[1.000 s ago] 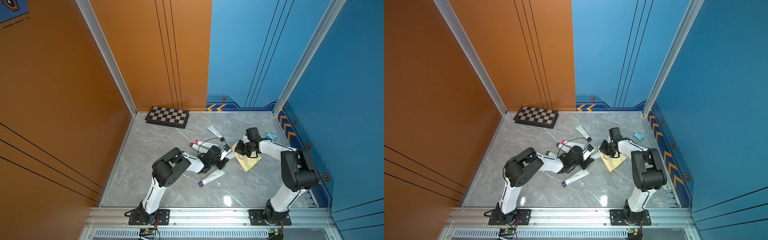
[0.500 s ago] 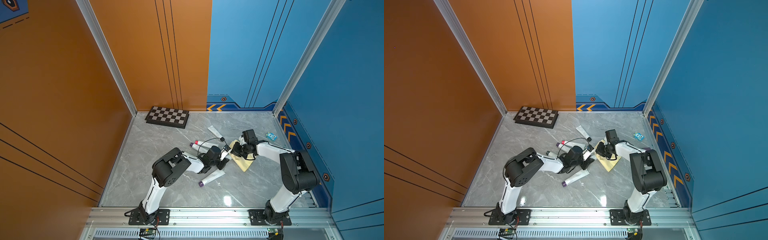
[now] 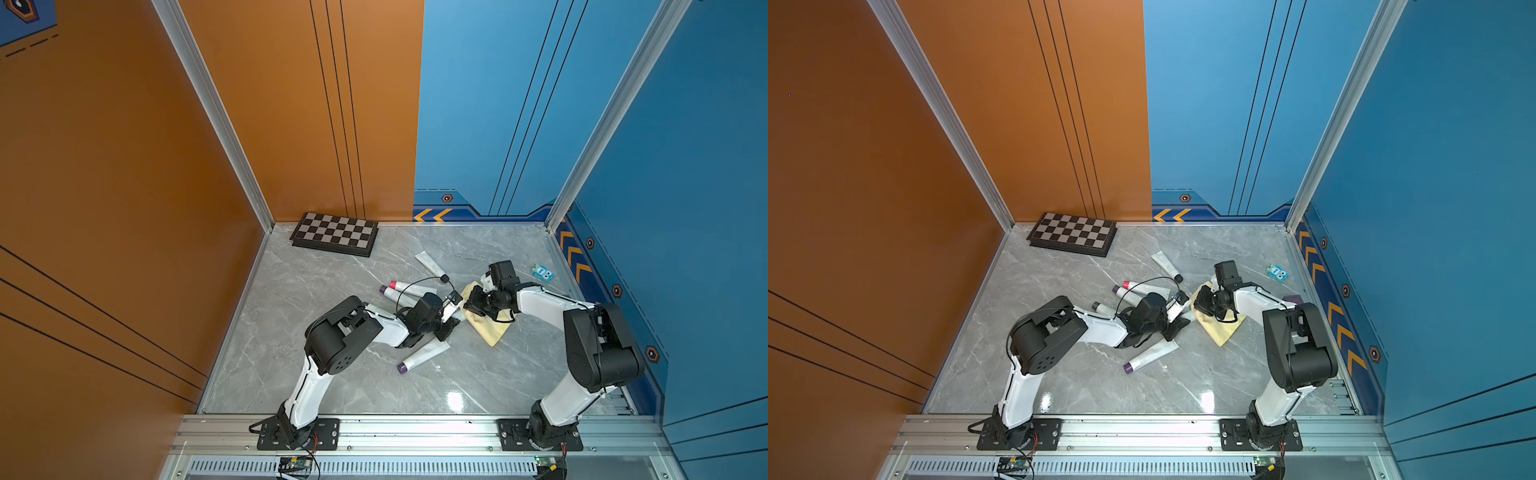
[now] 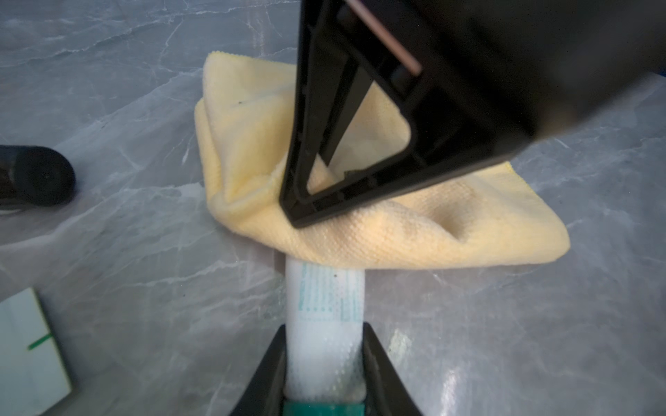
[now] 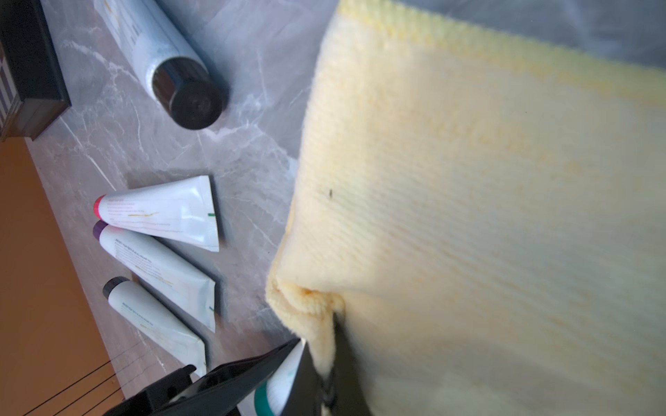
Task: Wipe the surface of the toothpaste tube
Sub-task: Wipe the dirt from the toothpaste tube.
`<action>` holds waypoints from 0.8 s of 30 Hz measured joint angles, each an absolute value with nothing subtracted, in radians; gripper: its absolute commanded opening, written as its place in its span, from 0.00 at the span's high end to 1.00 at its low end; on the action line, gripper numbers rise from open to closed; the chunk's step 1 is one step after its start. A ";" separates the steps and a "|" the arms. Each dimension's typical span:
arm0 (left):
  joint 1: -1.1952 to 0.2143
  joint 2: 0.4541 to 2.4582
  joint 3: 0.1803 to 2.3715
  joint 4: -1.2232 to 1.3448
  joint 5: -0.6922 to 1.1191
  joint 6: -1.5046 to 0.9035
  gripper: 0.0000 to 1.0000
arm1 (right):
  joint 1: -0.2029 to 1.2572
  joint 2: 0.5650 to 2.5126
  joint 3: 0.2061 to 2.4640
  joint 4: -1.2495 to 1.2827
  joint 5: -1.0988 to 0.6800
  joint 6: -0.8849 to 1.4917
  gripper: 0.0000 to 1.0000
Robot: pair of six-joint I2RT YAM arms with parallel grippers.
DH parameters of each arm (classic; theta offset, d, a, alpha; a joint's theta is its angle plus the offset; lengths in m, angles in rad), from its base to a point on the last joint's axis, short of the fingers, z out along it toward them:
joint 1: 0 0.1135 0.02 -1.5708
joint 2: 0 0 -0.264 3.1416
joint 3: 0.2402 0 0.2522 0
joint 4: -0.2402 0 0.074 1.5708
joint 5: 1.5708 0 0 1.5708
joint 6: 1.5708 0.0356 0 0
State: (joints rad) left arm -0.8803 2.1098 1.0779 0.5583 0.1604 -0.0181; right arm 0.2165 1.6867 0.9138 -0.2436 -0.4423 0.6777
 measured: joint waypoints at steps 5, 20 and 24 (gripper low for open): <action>-0.880 2.110 1.077 0.559 0.161 -0.017 0.80 | 0.235 1.674 0.884 -0.202 -0.449 0.698 1.00; -0.884 2.110 1.077 0.559 0.168 -0.015 0.80 | 0.101 1.612 0.849 -0.307 -0.432 0.627 1.00; -0.883 2.110 1.077 0.559 0.167 -0.015 0.80 | 0.142 1.612 0.849 -0.302 -0.436 0.637 1.00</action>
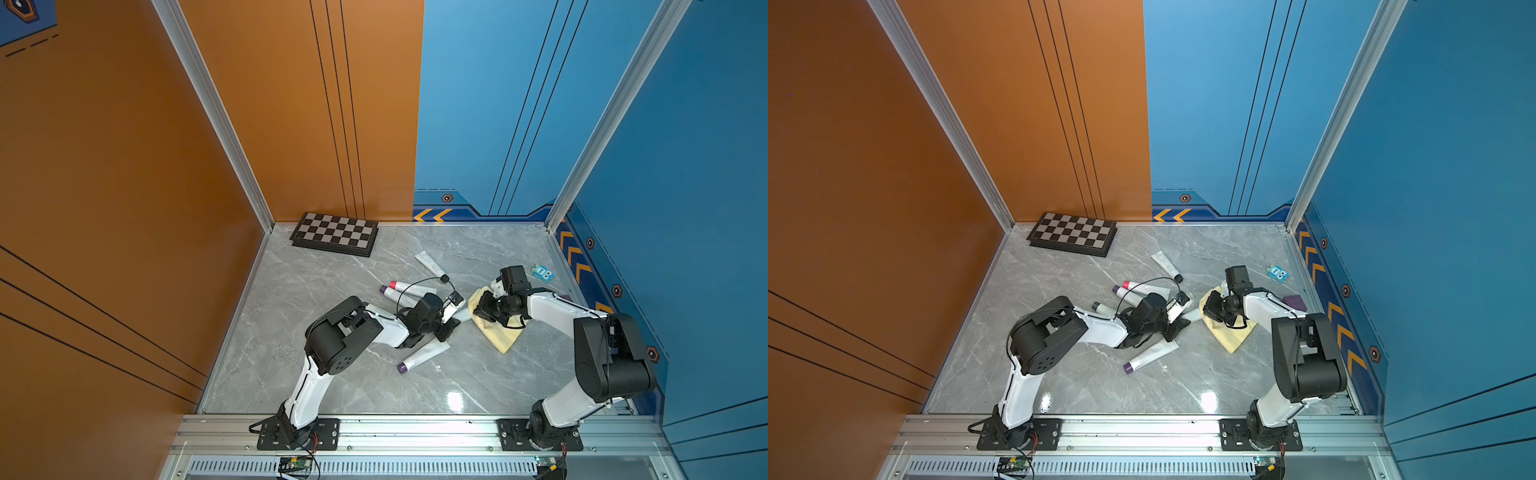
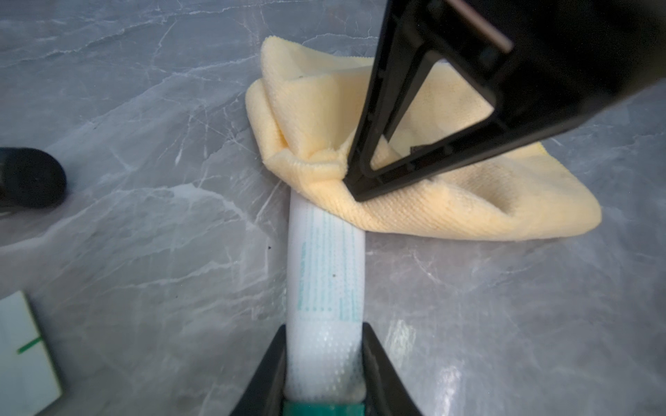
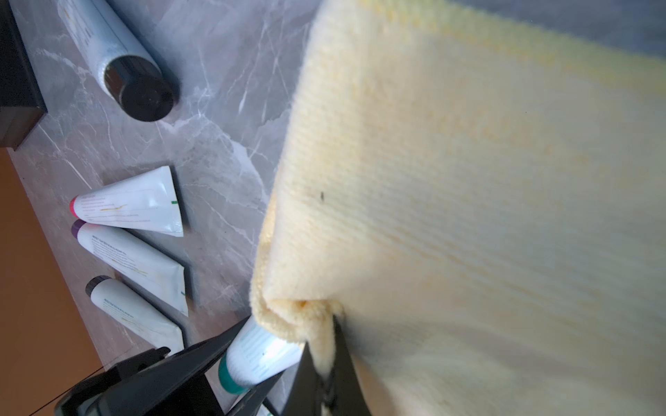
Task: Wipe the surface of the toothpaste tube
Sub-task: Wipe the dirt from the toothpaste tube, then move the toothpaste to the center of the board.
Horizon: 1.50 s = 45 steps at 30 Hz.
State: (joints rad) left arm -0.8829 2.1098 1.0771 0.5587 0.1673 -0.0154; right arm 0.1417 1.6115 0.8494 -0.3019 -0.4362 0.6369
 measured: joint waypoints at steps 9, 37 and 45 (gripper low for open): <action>-0.877 2.110 1.077 0.559 0.164 -0.015 0.80 | 0.183 1.603 0.835 -0.262 -0.495 0.686 1.00; -0.865 2.175 1.212 0.491 0.233 -0.056 0.17 | -0.107 1.179 0.810 -0.555 -0.389 0.620 1.00; -0.852 1.880 1.037 0.263 0.160 -0.096 0.15 | -0.128 1.092 0.810 -0.595 -0.393 0.598 1.00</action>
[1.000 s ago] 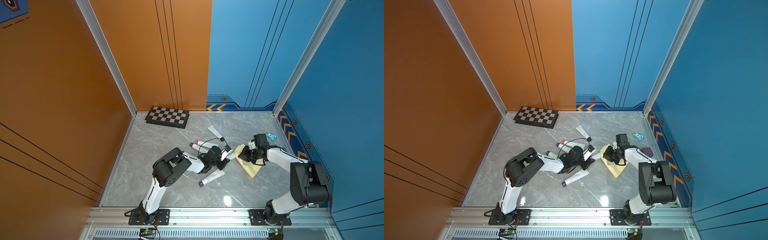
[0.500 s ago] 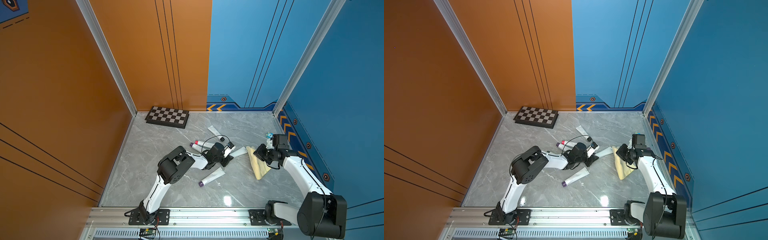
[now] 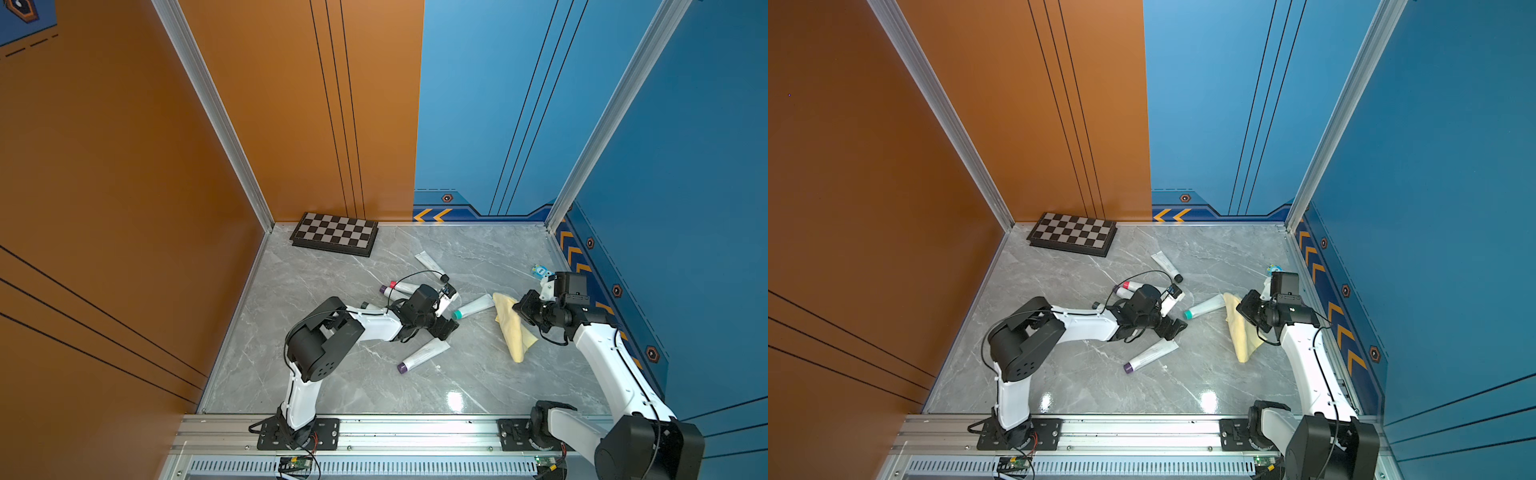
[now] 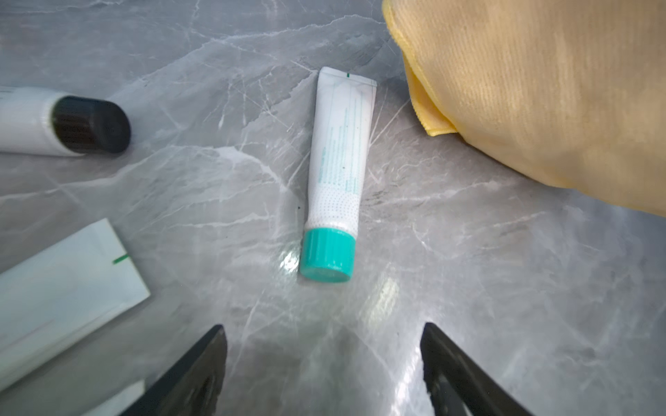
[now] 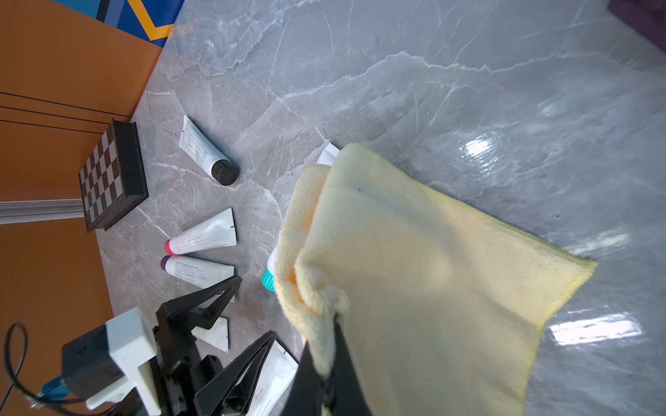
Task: Wipe the surface of the toothpaste tube
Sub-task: Move the toothpaste to the center of the board.
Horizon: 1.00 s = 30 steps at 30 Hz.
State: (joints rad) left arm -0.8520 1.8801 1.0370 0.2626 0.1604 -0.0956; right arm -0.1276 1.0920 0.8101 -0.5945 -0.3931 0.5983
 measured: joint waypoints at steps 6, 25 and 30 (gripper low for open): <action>-0.895 1.570 0.891 0.071 0.046 -0.134 0.15 | -0.130 1.084 0.810 -0.602 -0.422 0.590 1.00; -1.037 1.528 0.717 -0.163 -0.059 -0.241 0.23 | -0.097 0.999 0.810 -0.622 -0.454 0.589 1.00; -1.048 1.628 0.806 -0.155 -0.071 -0.204 0.41 | -0.097 0.962 0.810 -0.640 -0.467 0.603 1.00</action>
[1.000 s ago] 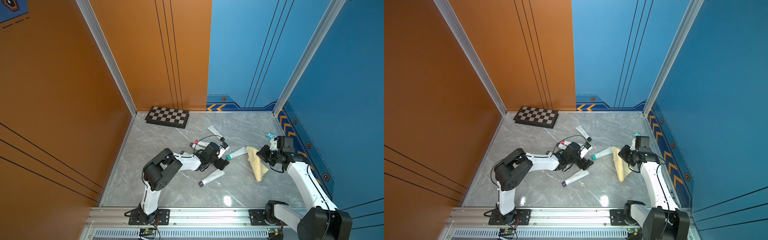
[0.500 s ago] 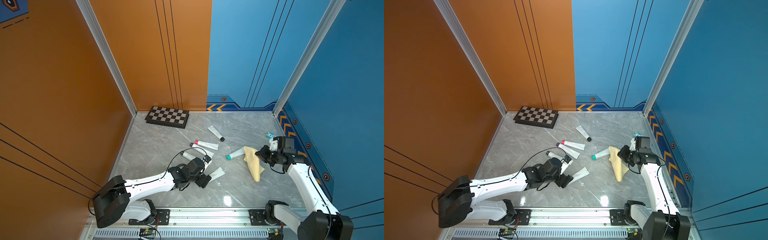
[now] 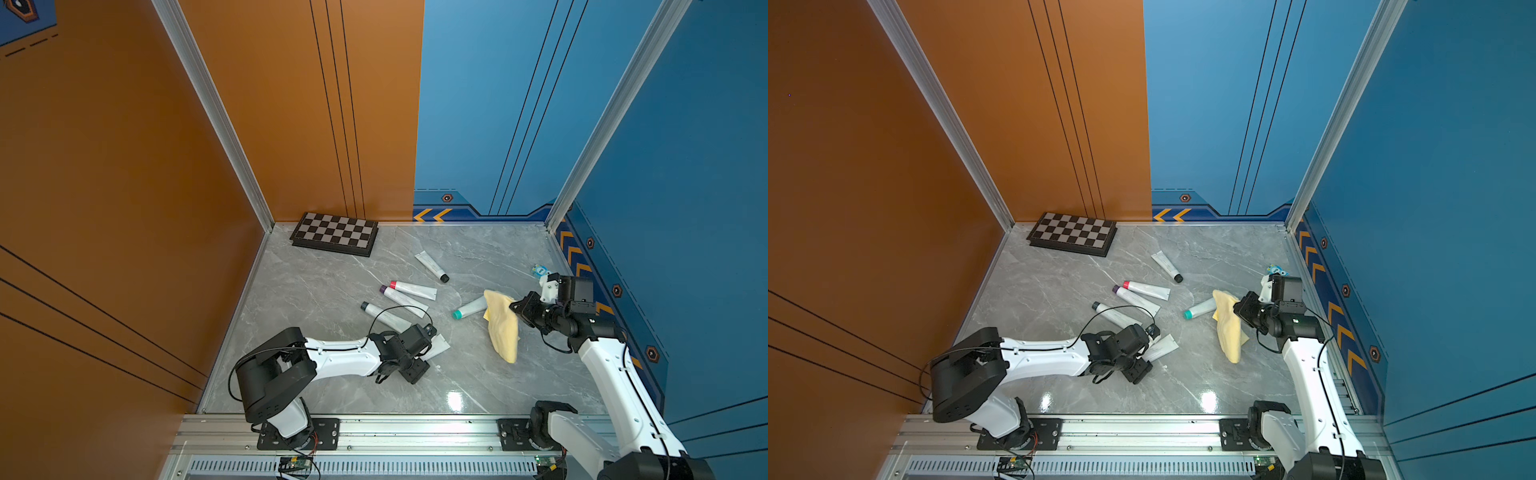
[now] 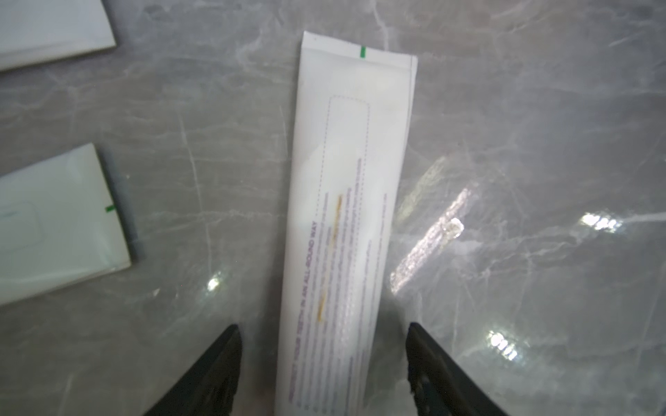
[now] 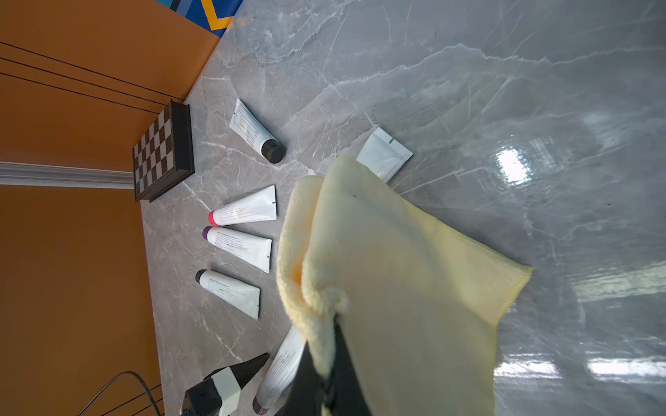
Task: Wipe the surface of the toothpaste tube
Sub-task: Move the toothpaste to the center of the board.
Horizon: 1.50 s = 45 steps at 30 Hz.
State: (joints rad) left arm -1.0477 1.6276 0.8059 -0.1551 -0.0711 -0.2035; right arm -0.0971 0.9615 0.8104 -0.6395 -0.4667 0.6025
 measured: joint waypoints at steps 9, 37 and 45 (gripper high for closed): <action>-1.048 1.711 0.894 -0.147 -0.070 -0.145 0.71 | -0.099 0.914 0.842 -0.688 -0.468 0.607 1.00; -1.024 2.222 1.552 -0.113 0.164 0.042 0.24 | -0.178 0.850 0.863 -0.752 -0.468 0.606 1.00; -1.002 2.044 1.365 -0.128 0.141 0.001 0.18 | -0.184 0.841 0.863 -0.753 -0.468 0.605 1.00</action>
State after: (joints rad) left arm -1.0023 2.0441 1.3647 -0.1280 0.1413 0.0010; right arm -0.1844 0.8413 0.8635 -0.7528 -0.4679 0.6052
